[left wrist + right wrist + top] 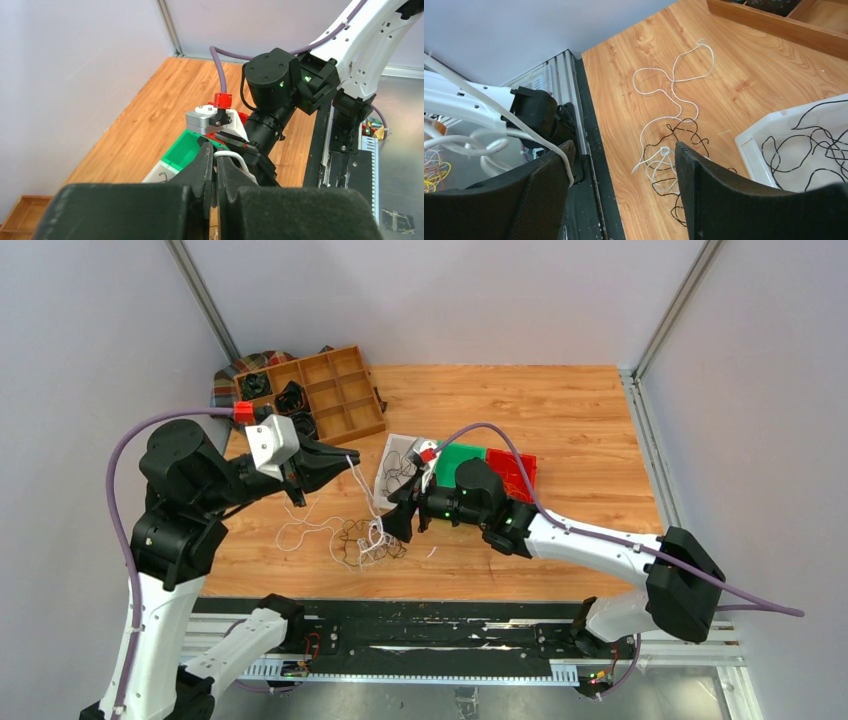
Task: Untangle the cables
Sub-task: Untie the cable.
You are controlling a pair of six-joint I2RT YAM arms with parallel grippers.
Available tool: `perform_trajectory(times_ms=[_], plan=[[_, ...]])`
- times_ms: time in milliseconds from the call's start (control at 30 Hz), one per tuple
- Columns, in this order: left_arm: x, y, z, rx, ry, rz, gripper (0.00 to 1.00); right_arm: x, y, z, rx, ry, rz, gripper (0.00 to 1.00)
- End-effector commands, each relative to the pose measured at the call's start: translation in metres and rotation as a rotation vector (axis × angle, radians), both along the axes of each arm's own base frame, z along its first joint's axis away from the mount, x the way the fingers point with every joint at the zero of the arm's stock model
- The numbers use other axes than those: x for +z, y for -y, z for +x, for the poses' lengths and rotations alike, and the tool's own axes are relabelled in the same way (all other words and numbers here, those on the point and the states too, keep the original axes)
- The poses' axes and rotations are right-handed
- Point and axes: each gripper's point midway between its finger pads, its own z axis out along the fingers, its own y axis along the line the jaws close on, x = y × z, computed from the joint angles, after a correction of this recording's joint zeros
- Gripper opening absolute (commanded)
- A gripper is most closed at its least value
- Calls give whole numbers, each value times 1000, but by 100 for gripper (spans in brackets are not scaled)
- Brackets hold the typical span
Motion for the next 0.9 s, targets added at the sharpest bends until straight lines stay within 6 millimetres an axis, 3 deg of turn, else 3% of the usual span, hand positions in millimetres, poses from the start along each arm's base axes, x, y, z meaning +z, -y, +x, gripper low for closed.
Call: perform_trajectory(times_ms=[0,133,233,433,500,567,667,867], plan=[[56,-8,-7,45,200,-66,1,-50,15,0,-38,-5,-137,72],[85,-17,-4,107,287,-84,1,-81,25,1,-66,-18,-218,72],[105,-23,-3,150,341,-107,1,-93,32,2,-82,-15,-255,72],[136,-45,11,322,417,-175,1,-89,45,5,-112,50,-295,75],[137,-50,16,362,430,-176,1,-83,50,8,-132,74,-296,76],[129,-47,17,341,419,-145,1,-71,51,12,-152,102,-289,76],[117,-42,18,313,394,-115,1,-32,51,16,-173,156,-227,76],[93,-40,24,307,372,-49,1,82,50,14,-165,308,-33,78]])
